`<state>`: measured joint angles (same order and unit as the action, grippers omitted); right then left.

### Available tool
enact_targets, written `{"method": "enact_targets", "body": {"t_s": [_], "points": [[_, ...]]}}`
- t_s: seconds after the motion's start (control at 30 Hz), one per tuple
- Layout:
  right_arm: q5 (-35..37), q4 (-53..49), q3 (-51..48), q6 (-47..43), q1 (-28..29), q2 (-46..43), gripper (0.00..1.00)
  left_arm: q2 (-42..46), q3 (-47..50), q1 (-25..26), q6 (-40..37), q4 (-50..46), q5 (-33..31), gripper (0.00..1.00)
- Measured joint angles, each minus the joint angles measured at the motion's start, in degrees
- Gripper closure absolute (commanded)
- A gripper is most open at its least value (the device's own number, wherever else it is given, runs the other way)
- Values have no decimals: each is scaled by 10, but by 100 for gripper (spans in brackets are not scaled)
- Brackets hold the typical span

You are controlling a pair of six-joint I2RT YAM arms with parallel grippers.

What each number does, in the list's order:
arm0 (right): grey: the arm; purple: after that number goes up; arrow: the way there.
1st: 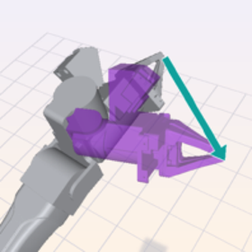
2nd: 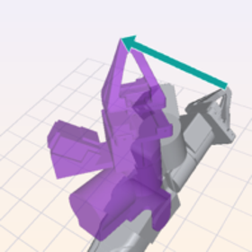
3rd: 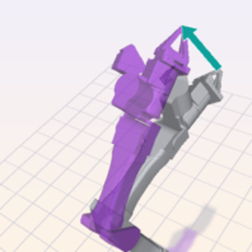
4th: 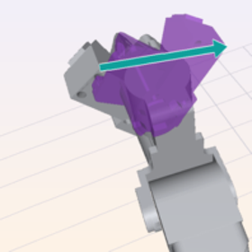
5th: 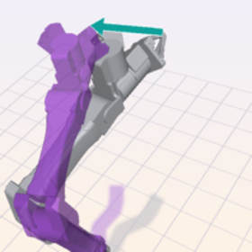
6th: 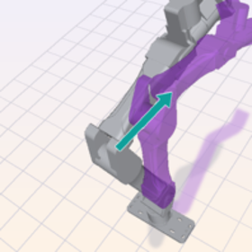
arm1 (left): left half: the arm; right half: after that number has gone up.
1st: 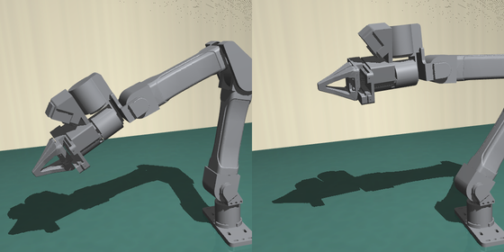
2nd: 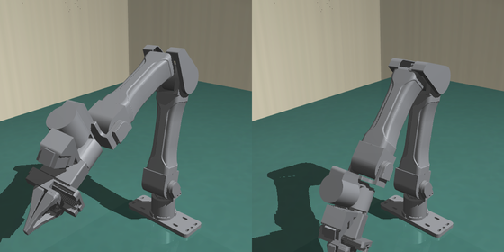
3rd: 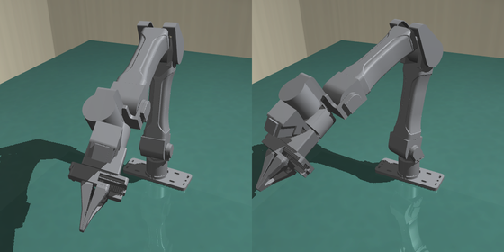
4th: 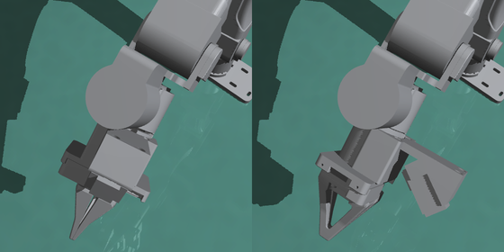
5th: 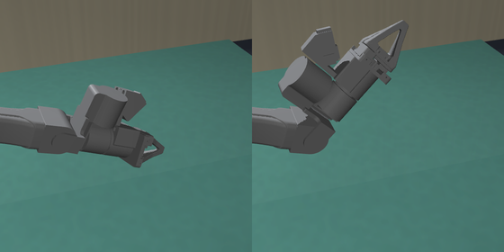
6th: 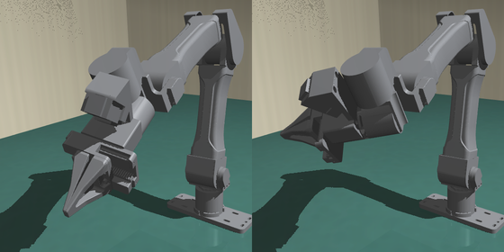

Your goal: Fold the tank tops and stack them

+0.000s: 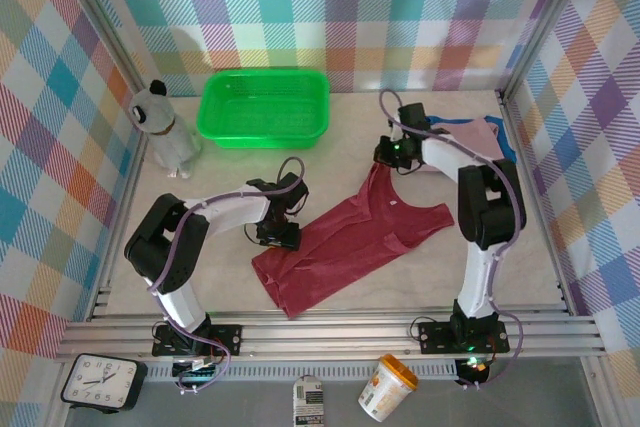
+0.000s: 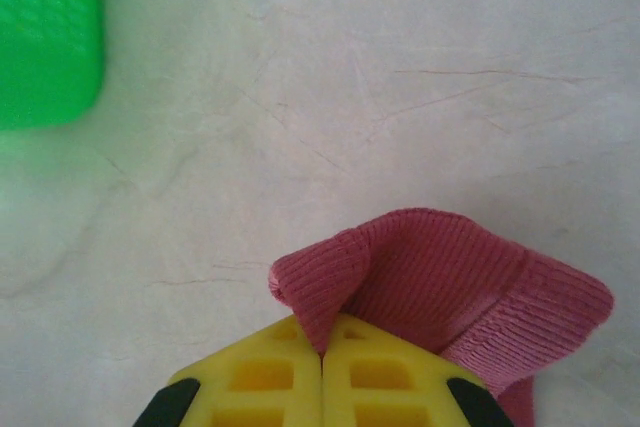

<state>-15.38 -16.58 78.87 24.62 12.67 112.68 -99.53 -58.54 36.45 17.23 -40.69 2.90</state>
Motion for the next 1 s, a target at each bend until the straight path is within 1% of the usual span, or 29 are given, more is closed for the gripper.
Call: {"method": "enact_targets", "body": {"t_s": [0.23,0.33,0.53,0.77,0.87,1.0], "points": [[-93,153,-122,85,-64,-9,96,4,9,0,1,6,1,53],[-118,199,-156,111,-79,-9,95,7,13,0,1,10,2,53],[-149,270,-192,136,-91,-9,94,9,17,-2,1,15,3,53],[-171,304,-253,139,-97,-22,91,9,17,-2,1,15,5,53],[-175,317,-280,137,-103,-31,85,7,17,-2,0,14,5,53],[-176,334,-290,137,-118,-33,85,0,12,-2,-2,8,4,53]]}}
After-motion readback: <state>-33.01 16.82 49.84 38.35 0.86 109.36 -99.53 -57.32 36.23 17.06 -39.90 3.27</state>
